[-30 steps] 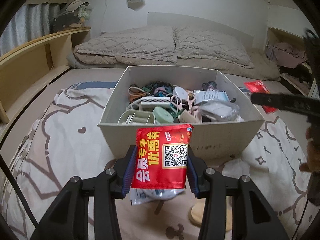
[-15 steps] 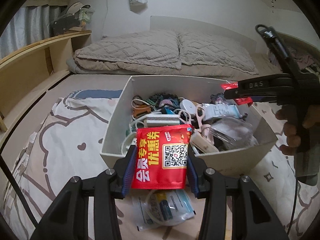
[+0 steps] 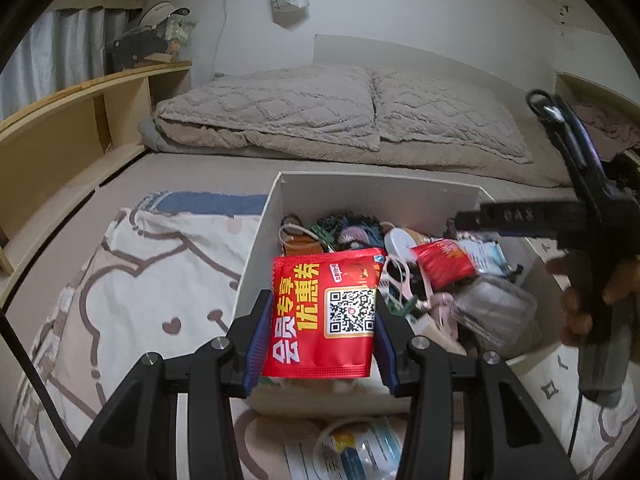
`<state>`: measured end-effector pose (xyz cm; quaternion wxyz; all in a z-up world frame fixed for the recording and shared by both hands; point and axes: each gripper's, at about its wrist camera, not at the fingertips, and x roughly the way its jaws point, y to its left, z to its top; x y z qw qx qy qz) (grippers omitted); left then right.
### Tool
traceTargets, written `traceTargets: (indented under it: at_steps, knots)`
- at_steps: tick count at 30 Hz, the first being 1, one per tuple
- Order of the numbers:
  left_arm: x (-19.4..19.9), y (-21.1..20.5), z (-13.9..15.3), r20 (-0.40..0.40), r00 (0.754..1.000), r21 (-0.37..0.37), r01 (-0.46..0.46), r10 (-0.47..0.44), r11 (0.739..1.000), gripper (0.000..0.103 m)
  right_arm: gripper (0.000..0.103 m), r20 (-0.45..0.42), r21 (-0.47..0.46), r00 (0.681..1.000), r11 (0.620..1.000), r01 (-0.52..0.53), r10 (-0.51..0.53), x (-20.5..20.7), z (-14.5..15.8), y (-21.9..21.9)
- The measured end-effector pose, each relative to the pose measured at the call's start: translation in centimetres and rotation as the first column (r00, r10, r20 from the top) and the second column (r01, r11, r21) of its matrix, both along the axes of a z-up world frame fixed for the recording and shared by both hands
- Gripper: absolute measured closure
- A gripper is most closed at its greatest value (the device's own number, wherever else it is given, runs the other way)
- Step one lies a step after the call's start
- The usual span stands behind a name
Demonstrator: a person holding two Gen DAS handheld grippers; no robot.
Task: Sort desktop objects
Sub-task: 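Open both tools to drop the red packets into the shoe box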
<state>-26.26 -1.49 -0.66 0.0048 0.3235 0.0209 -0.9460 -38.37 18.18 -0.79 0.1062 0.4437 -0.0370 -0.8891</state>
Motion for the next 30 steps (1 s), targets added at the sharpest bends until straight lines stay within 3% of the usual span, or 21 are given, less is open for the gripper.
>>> traceTargets:
  at_steps: [9,17,26,28,30]
  knots:
    - [-3.4,0.1,1.8,0.007,1.000,0.001,-0.004,0.004,1.000,0.057,0.034,-0.067,-0.036,0.995,0.997,-0.070,0.068,3.1,1.1,1.0]
    - [-7.8,1.0,2.5,0.074,0.997,0.016,-0.004,0.002,1.000,0.057,0.034,-0.122,-0.056,0.984,0.989,-0.139,0.132,6.6,2.0,2.0]
    - [-11.3,2.6,1.2,0.164,0.987,-0.003,-0.004,0.004,1.000,0.057,0.034,-0.126,-0.071,0.980,0.984,-0.165,0.155,9.0,1.3,3.2]
    - [-12.0,2.7,1.3,0.168,0.985,-0.003,-0.028,0.028,1.000,0.054,0.034,-0.124,-0.084,0.981,0.984,-0.157,0.146,9.3,1.0,3.6]
    - [-12.5,2.6,1.6,0.154,0.986,-0.002,-0.057,0.057,0.998,0.040,0.034,-0.114,-0.095,0.984,0.984,-0.149,0.138,9.4,0.5,3.8]
